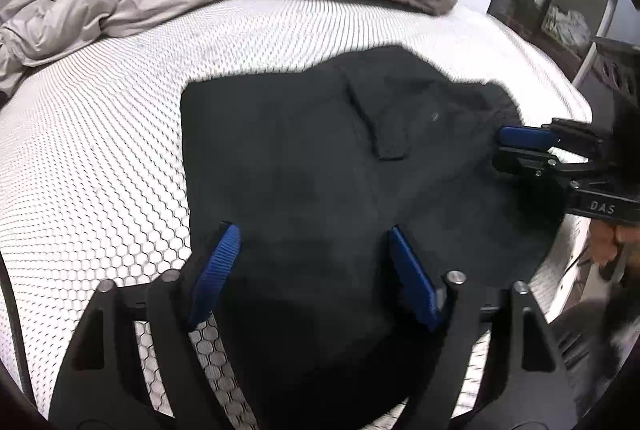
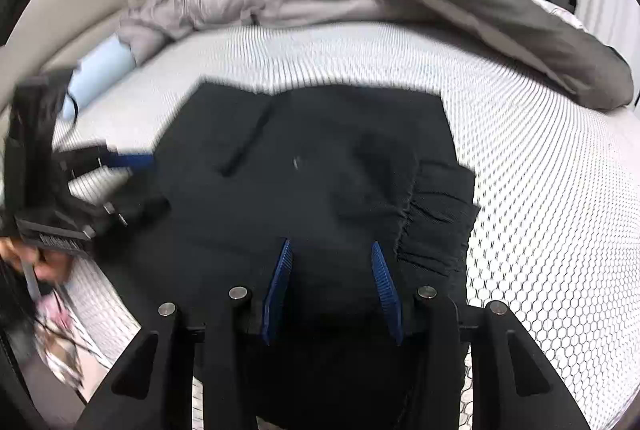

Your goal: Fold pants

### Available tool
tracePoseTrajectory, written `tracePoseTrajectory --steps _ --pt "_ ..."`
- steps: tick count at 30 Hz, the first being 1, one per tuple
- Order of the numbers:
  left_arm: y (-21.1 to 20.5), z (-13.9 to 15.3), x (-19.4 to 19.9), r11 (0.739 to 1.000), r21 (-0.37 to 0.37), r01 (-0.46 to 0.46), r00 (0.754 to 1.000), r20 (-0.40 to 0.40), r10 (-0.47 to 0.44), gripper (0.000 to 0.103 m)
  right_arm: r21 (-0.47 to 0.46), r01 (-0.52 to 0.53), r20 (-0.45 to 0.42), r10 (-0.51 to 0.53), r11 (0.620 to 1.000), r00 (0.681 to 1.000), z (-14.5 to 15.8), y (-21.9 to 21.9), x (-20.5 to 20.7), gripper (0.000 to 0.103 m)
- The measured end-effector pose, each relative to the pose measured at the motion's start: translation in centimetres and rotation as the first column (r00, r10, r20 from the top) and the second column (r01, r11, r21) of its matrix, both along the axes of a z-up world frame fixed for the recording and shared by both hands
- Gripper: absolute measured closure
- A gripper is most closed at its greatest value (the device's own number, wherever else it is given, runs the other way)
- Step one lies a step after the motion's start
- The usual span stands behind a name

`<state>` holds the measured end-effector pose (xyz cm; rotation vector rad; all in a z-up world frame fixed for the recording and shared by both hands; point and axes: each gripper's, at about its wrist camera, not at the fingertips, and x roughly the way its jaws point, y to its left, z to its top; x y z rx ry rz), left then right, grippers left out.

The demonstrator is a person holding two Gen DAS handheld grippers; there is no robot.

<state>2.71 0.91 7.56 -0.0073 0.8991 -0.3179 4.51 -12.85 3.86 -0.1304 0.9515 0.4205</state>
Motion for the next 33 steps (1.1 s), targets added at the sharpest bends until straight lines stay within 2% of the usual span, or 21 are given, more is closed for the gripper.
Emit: tracePoseTrajectory --steps 2,4,6,8,10,12,14,15,16,18,19,21,23,25,26,28,30,32,33 --pt "-0.4 1.5 1.0 1.0 -0.012 -0.001 0.999 0.042 0.002 0.03 0.09 -0.034 0.034 0.031 0.995 0.999 1.0 0.8 0.5 0.052" --pt "-0.7 1.2 2.7 0.999 0.032 -0.021 1.0 0.019 0.02 0.03 0.083 -0.034 0.043 0.031 0.996 0.999 0.8 2.8 1.4 0.05" --pt "-0.9 -0.3 4.8 0.998 0.06 -0.019 0.998 -0.054 0.022 0.027 0.001 -0.036 -0.014 0.036 0.999 0.999 -1.2 5.1 3.5 0.05" --pt "-0.2 -1.1 5.5 0.999 0.023 -0.025 0.997 -0.077 0.026 0.027 -0.093 -0.045 -0.096 0.036 0.995 0.995 -3.9 6.0 4.8 0.052" --pt "0.3 -0.8 4.9 1.0 0.018 -0.011 0.998 -0.059 0.012 0.026 -0.158 -0.033 -0.065 0.023 0.987 0.998 -4.0 5.0 4.6 0.052" --pt "0.9 -0.6 4.4 1.0 0.012 -0.017 0.998 -0.063 0.018 0.024 -0.212 0.02 -0.034 -0.028 0.977 0.999 -3.3 2.7 3.8 0.06" --pt "1.4 -0.2 4.1 0.999 0.018 -0.039 0.997 -0.069 0.04 0.025 -0.126 0.031 -0.05 -0.037 0.991 0.998 -2.9 0.9 3.5 0.062" --pt "1.5 0.4 3.8 0.999 0.015 -0.046 0.997 -0.063 0.047 0.031 -0.117 0.032 -0.048 -0.038 0.993 0.998 -2.6 0.9 3.2 0.062" --pt "1.5 1.1 3.5 0.999 0.01 -0.052 0.998 -0.046 0.053 0.032 -0.115 0.035 -0.043 -0.04 0.993 0.998 -2.1 1.0 2.8 0.062" --pt "1.1 2.3 3.5 0.999 -0.001 -0.043 0.999 -0.009 0.043 0.032 -0.046 0.035 -0.024 -0.036 0.998 0.999 -0.9 1.3 2.6 0.062" --pt "0.6 2.6 4.1 0.999 0.018 -0.04 0.999 0.0 0.04 0.032 0.011 0.024 -0.019 -0.024 1.0 1.0 -0.3 1.4 2.5 0.062" --pt "-0.1 2.4 6.1 0.996 0.072 -0.059 0.998 -0.021 0.061 0.032 0.062 0.034 -0.026 -0.032 0.998 0.999 0.2 1.8 3.6 0.062" --pt "-0.2 1.4 8.2 0.994 0.053 -0.093 0.993 -0.063 0.096 0.032 0.037 0.067 -0.044 -0.065 0.997 0.997 -0.3 2.9 5.3 0.062" --pt "0.2 0.9 8.6 0.992 0.017 -0.124 0.989 -0.078 0.125 0.029 -0.044 0.101 -0.078 -0.104 0.994 0.991 -1.7 4.2 7.1 0.062" --pt "0.2 0.7 8.6 0.993 0.024 -0.118 0.99 -0.077 0.119 0.028 -0.085 0.093 -0.093 -0.101 0.992 0.991 -2.3 4.9 7.5 0.062" --pt "0.4 0.5 8.5 0.994 0.042 -0.102 0.992 -0.072 0.105 0.027 -0.189 0.046 -0.08 -0.062 0.981 0.995 -3.2 5.9 7.5 0.062" --pt "1.4 0.7 8.2 0.991 0.036 -0.125 0.989 -0.078 0.128 0.027 -0.259 0.047 -0.048 -0.062 0.965 0.997 -3.1 4.9 6.7 0.062" --pt "2.2 1.0 7.5 0.984 0.042 -0.175 0.98 -0.083 0.178 0.028 -0.239 0.086 -0.042 -0.099 0.967 0.994 -2.5 2.2 6.2 0.072" --pt "2.2 1.7 6.6 0.98 0.054 -0.193 0.979 -0.063 0.196 0.034 -0.196 0.105 -0.042 -0.115 0.975 0.992 -2.2 1.2 6.0 0.072"
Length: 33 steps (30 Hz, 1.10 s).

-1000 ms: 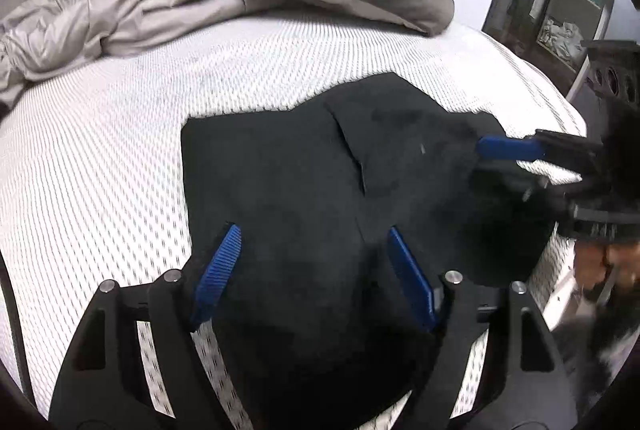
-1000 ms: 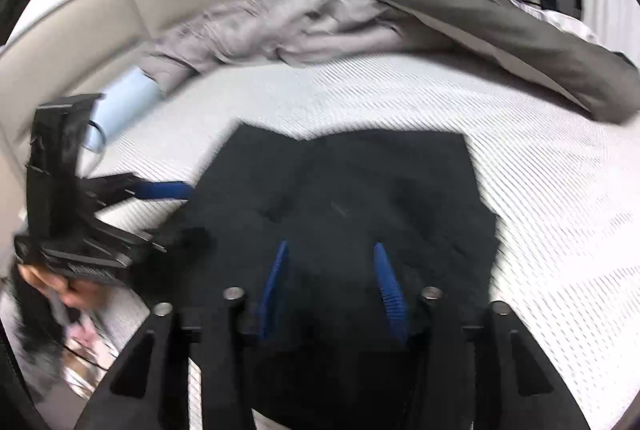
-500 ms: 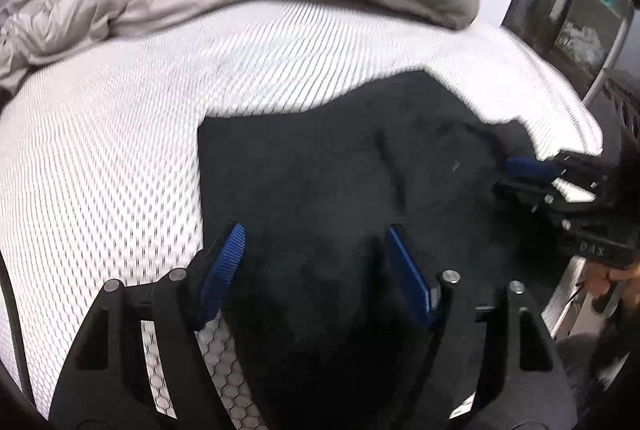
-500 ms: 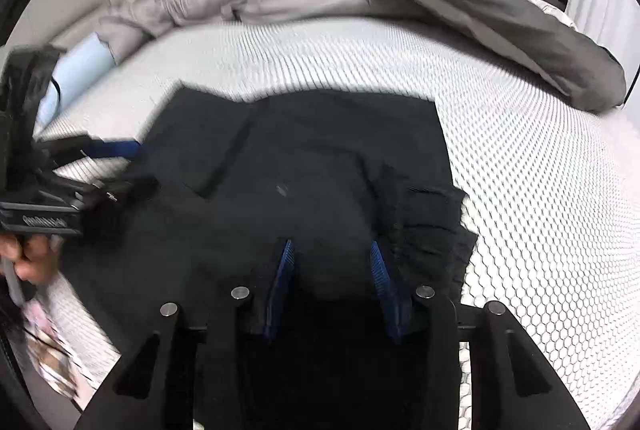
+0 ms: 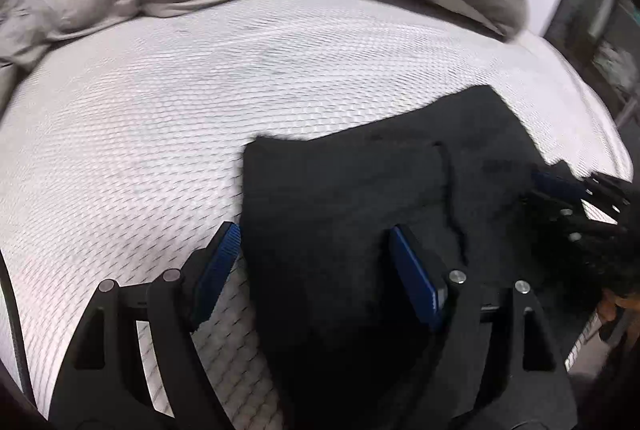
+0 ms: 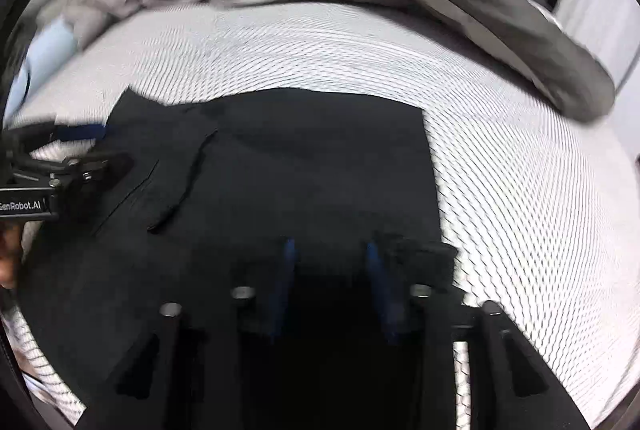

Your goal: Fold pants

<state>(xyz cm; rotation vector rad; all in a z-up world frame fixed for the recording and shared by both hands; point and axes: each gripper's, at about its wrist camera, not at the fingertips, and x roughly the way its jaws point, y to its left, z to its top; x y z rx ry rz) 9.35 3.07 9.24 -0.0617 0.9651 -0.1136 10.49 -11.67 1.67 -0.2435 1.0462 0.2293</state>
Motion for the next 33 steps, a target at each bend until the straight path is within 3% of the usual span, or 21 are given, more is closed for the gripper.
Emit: tracePoseTrajectory --steps 3,5,6,10,12,14,17,19,20,21,23,26,30,33 --pt "-0.7 1.2 -2.4 0.997 0.006 0.074 0.996 0.046 -0.074 0.035 0.1 -0.036 0.017 0.035 0.994 0.999 1.5 -0.1 -1.2 0.069" --pt "-0.8 1.7 -4.2 0.995 -0.006 0.1 0.993 0.055 -0.1 0.035 0.18 -0.052 0.031 0.047 0.982 0.998 2.9 -1.5 -2.6 0.052" --pt "-0.5 1.6 -4.9 0.995 -0.004 0.099 0.994 0.051 -0.099 0.035 0.201 -0.039 0.033 0.033 0.979 0.999 3.1 -2.5 -3.1 0.05" --pt "2.0 -1.0 -6.4 0.998 -0.042 0.054 0.998 -0.008 -0.055 0.03 0.373 0.03 -0.052 -0.011 0.927 0.999 2.0 -7.4 -3.9 0.05" --pt "3.5 -2.7 -7.0 0.989 -0.148 0.011 1.0 -0.024 -0.015 0.023 0.412 0.021 -0.074 0.011 0.911 0.997 1.3 -8.5 -3.6 0.05" --pt "4.4 -3.1 -7.2 0.977 -0.213 -0.021 0.999 -0.034 0.014 0.023 0.422 0.044 -0.082 -0.01 0.906 0.997 1.0 -9.4 -4.3 0.05" --pt "4.2 -2.8 -7.4 0.979 -0.205 -0.013 0.999 -0.032 0.007 0.025 0.441 0.097 -0.09 -0.063 0.892 0.994 1.0 -12.9 -5.5 0.048" --pt "3.8 -2.7 -7.3 0.975 -0.221 0.012 0.999 -0.033 -0.02 0.035 0.481 0.14 -0.147 -0.078 0.866 0.986 -0.3 -13.7 -4.8 0.047" --pt "3.7 -2.7 -7.2 0.968 -0.25 0.026 0.999 -0.04 -0.037 0.05 0.517 0.154 -0.177 -0.072 0.842 0.982 -0.9 -14.1 -4.6 0.048" --pt "3.6 -2.6 -7.0 0.959 -0.281 0.033 0.998 -0.047 -0.048 0.057 0.559 0.153 -0.185 -0.057 0.815 0.981 -1.3 -14.2 -4.4 0.05" --pt "3.7 -2.2 -6.4 0.961 -0.276 0.009 0.999 -0.044 -0.022 0.068 0.6 0.132 -0.157 -0.046 0.789 0.987 -1.3 -14.2 -3.9 0.076" --pt "4.0 -1.7 -5.0 0.96 -0.28 -0.023 0.999 -0.052 0.009 0.071 0.614 0.171 -0.141 -0.106 0.77 0.984 -1.4 -13.7 -2.6 0.08" --pt "3.6 -1.6 -3.7 0.967 -0.249 -0.047 0.998 -0.047 0.037 0.069 0.57 0.22 -0.142 -0.169 0.792 0.975 -1.5 -12.9 -0.7 0.077" --pt "3.2 -1.0 -5.2 0.974 -0.215 -0.066 0.998 -0.004 0.067 0.067 0.498 0.202 -0.108 -0.171 0.843 0.979 -0.6 -12.4 -1.1 0.056"
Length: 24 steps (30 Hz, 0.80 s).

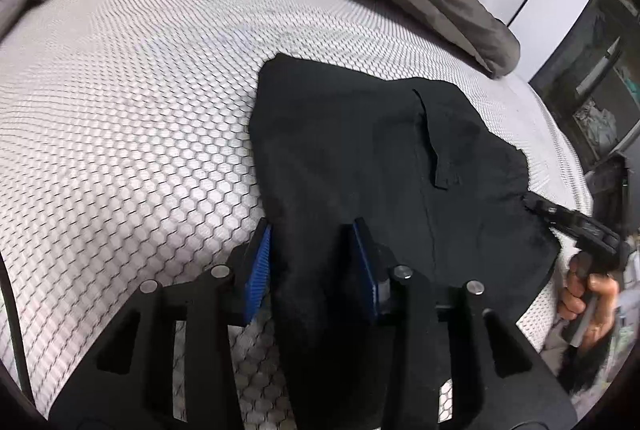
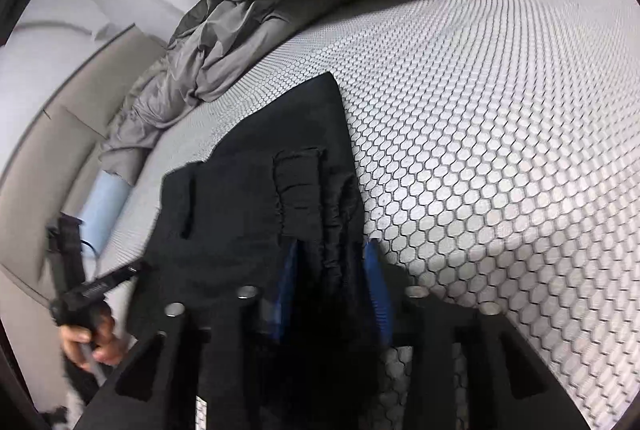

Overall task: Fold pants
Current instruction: 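Release the pants and raise both open grippers away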

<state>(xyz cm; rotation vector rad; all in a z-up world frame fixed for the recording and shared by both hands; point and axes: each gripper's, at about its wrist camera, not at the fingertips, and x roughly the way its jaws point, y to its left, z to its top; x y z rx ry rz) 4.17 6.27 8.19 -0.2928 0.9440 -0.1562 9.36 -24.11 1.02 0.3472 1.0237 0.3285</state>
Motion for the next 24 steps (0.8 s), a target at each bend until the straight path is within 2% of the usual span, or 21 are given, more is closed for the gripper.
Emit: tracePoseTrajectory --steps 2,4,6,8,10,13,20,24 --pt "-0.8 0.6 -1.7 0.998 0.063 -0.014 0.999 0.035 0.012 0.063 -0.067 -0.003 0.054 0.007 0.998 0.999 1.0 0.3 -1.2 0.052" --pt "-1.3 1.3 -3.4 0.991 0.127 -0.044 0.996 0.083 0.034 0.049 -0.114 -0.006 0.099 0.018 0.993 0.995 1.9 0.5 -2.4 0.048" --pt "-1.3 2.3 -4.8 0.982 0.17 -0.088 0.988 0.137 0.065 0.028 -0.103 -0.02 0.14 0.034 0.994 0.99 2.8 0.8 -3.7 0.035" --pt "-1.6 3.0 -6.4 0.975 0.186 -0.118 0.978 0.193 0.081 0.019 -0.1 -0.02 0.185 0.038 0.995 0.982 3.7 0.8 -4.9 0.016" --pt "-2.1 4.5 -8.9 0.968 0.197 -0.152 0.963 0.249 0.1 0.018 -0.093 -0.021 0.24 0.043 0.995 0.97 4.8 1.2 -6.0 0.008" --pt "-3.0 6.6 -11.9 0.967 0.199 -0.161 0.953 0.285 0.1 0.001 -0.073 -0.049 0.288 0.068 0.996 0.955 6.0 1.5 -7.6 0.001" --pt "-4.2 10.3 -16.5 0.965 0.193 -0.177 0.929 0.357 0.099 0.001 -0.107 -0.061 0.398 0.099 0.992 0.912 7.6 3.6 -10.2 0.0" --pt "-6.5 10.7 -18.6 0.97 0.211 -0.123 0.926 0.375 0.036 0.001 -0.171 -0.051 0.417 0.119 0.984 0.901 7.3 4.0 -12.0 0.0"
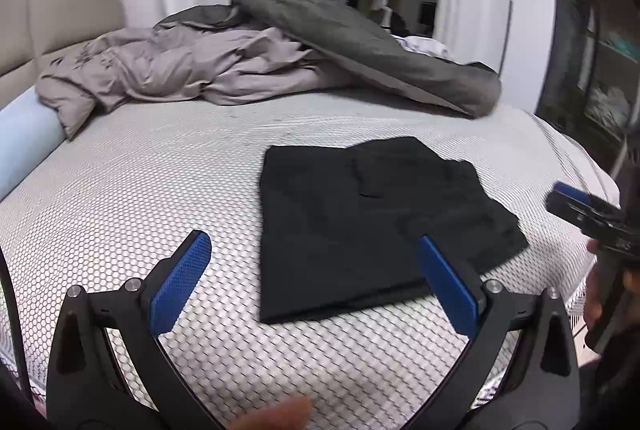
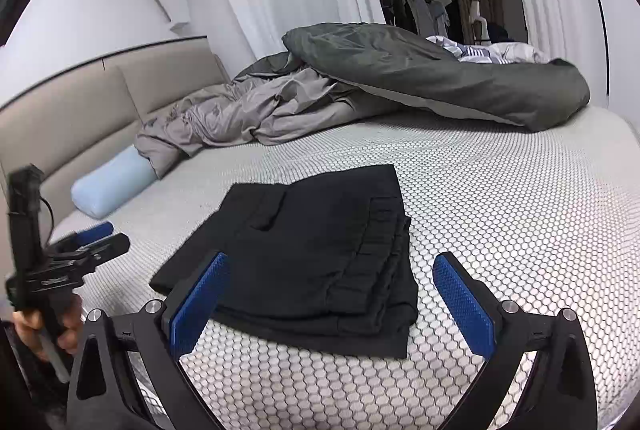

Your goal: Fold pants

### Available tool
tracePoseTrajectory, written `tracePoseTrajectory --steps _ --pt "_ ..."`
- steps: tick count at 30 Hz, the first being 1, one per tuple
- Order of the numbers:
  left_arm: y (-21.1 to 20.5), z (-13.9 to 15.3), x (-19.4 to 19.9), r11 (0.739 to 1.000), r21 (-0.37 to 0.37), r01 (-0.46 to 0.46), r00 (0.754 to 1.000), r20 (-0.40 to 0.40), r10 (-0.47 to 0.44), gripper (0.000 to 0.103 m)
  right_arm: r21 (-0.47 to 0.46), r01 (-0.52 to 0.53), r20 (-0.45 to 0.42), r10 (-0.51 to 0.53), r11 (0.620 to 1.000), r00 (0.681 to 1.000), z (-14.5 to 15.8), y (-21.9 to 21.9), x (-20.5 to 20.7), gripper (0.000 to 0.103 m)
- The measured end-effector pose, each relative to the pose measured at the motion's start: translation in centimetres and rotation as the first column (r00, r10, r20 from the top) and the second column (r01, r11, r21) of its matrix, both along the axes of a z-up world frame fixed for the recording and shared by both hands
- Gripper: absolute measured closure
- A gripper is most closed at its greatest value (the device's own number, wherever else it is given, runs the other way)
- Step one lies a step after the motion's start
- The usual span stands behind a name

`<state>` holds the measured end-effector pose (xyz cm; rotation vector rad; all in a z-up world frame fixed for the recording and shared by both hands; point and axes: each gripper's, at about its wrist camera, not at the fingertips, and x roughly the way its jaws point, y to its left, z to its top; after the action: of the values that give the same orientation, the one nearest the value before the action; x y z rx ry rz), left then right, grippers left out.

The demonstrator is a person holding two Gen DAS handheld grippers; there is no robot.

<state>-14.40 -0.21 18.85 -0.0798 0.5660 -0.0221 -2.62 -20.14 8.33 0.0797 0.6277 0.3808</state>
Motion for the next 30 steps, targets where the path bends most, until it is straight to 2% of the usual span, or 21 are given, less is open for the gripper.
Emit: tracePoseTrajectory --steps 9,13,17,22,30 --pt "-2.7 -2.7 -1.1 0.998 -0.005 0.055 0.999 -0.002 -0.055 0.001 0.037 0.024 0.055 -0.026 0.999 0.998 -0.4 0.4 -3.5 0.0" --pt "-3.0 -4.0 -0.6 0.998 -0.01 0.058 0.998 -0.003 -0.058 0.001 0.037 0.034 0.067 -0.037 0.999 0.997 -0.6 0.5 -3.5 0.0" --pt "-2.9 -4.4 0.4 0.998 -0.014 0.053 0.998 -0.023 -0.053 0.001 0.061 0.054 0.043 -0.057 0.997 0.997 -0.7 0.4 -2.4 0.0" --pt "-2.4 -2.1 0.9 0.998 0.018 0.055 0.998 -0.004 -0.055 0.001 0.017 0.065 0.04 -0.066 0.998 0.997 -0.3 0.6 -1.9 0.0" --pt "0.5 2.8 3.6 1.0 0.023 0.015 1.0 0.005 -0.015 0.001 -0.012 0.072 0.049 -0.072 0.997 0.996 1.8 0.4 -2.3 0.0"
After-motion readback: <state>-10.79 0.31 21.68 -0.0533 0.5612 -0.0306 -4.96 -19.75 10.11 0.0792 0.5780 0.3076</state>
